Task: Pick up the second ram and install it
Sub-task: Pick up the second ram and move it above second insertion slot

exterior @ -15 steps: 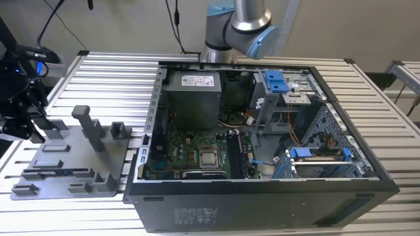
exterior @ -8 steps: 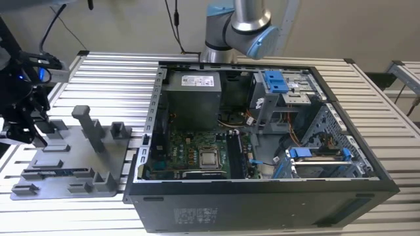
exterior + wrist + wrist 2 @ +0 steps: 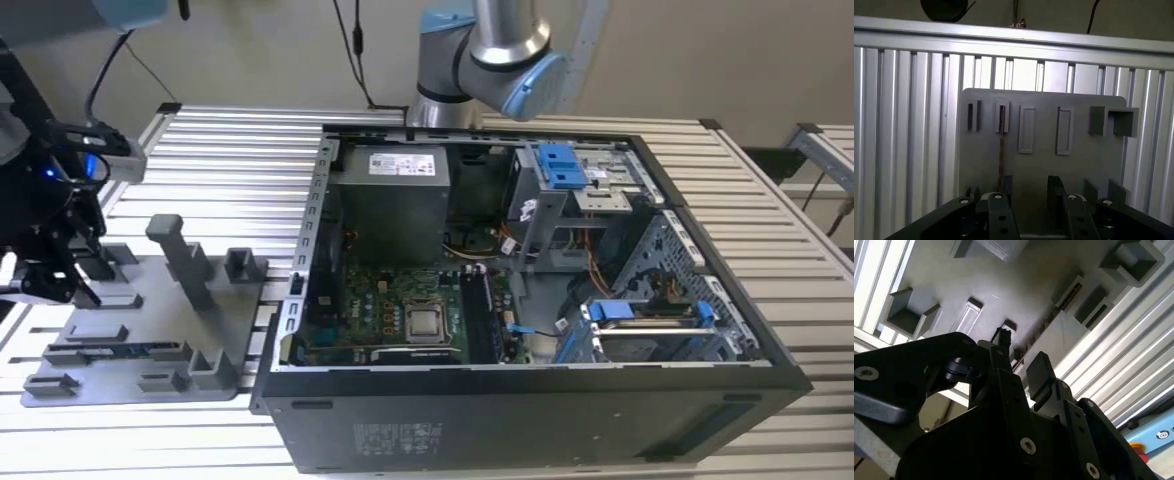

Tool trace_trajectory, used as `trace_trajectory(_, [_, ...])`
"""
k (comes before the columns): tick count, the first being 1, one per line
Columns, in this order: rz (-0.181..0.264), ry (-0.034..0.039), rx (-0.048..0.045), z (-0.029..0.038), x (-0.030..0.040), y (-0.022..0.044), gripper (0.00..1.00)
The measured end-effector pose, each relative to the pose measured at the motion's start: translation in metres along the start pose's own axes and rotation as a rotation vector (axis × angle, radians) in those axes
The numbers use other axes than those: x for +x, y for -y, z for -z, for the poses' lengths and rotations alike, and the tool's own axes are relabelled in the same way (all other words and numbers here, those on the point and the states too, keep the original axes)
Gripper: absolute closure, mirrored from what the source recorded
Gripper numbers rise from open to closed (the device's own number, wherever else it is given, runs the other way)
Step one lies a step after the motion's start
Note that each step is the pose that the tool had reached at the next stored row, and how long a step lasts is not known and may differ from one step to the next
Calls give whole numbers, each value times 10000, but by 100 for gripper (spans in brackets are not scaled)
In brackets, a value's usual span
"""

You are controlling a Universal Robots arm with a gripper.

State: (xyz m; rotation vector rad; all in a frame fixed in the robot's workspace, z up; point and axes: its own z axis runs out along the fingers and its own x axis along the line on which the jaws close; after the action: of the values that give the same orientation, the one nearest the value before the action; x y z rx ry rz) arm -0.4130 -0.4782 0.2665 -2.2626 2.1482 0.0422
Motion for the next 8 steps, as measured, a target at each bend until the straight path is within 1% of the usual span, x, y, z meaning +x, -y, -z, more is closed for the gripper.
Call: trace_trajectory(8, [-1,0,-1,-119,33,-25,58])
